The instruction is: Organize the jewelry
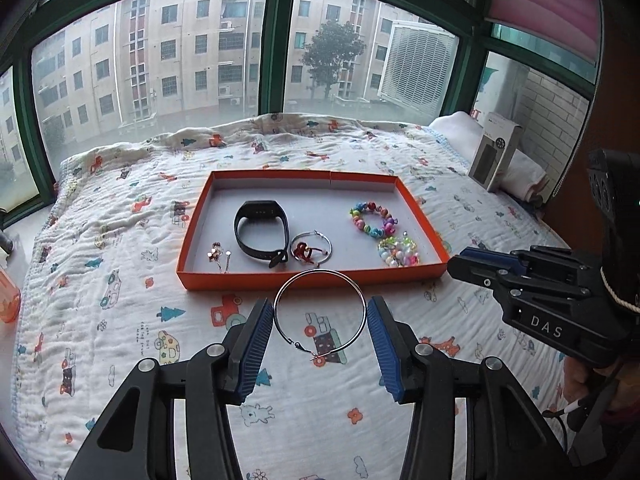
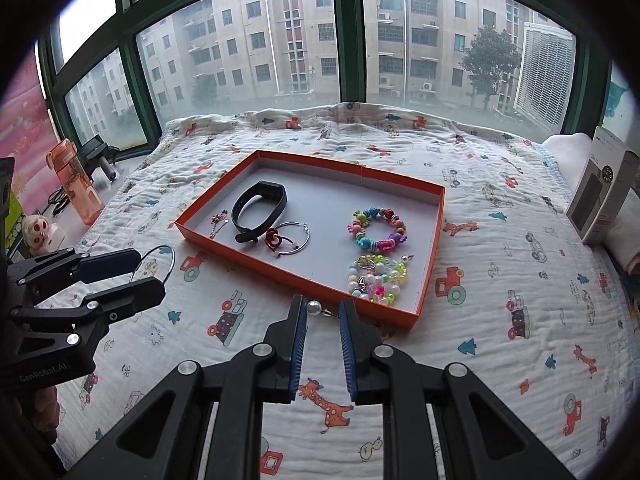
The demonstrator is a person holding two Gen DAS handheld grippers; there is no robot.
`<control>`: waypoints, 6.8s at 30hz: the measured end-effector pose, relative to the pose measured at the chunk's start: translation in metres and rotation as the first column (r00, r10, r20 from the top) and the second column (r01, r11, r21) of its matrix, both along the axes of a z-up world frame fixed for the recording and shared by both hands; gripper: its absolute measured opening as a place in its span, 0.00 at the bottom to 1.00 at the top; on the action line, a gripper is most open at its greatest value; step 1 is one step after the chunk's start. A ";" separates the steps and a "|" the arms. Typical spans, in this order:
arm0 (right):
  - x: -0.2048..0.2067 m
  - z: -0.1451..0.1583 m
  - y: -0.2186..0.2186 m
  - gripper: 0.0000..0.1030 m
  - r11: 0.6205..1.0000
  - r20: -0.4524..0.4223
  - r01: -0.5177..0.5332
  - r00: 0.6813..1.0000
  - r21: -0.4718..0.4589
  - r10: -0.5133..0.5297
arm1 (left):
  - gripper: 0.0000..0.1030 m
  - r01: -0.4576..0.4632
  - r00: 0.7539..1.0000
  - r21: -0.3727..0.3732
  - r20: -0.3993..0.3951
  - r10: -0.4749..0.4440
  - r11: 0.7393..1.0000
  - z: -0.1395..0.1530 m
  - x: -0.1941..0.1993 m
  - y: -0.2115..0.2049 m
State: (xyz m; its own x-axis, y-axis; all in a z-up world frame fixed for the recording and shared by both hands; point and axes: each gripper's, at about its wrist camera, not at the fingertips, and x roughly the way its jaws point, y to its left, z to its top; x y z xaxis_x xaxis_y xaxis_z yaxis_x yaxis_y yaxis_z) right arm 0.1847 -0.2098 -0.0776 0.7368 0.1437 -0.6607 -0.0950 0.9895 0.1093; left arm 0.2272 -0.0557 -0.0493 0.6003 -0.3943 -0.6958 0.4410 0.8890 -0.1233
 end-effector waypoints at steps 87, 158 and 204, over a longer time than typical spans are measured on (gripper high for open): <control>0.014 0.002 -0.007 0.52 0.999 -0.007 0.045 0.999 0.013 -0.045 | 0.72 -0.184 0.983 0.007 -0.025 0.184 0.983 0.005 0.046 -0.001; -0.118 0.046 0.004 0.70 0.996 0.189 0.090 0.978 -0.003 -0.088 | 1.00 -0.360 0.919 0.044 0.189 0.346 0.932 0.086 -0.148 0.054; -0.116 0.042 0.012 0.71 0.997 0.175 0.075 0.982 0.001 -0.074 | 1.00 -0.376 0.915 0.040 0.172 0.364 0.926 0.075 -0.148 0.058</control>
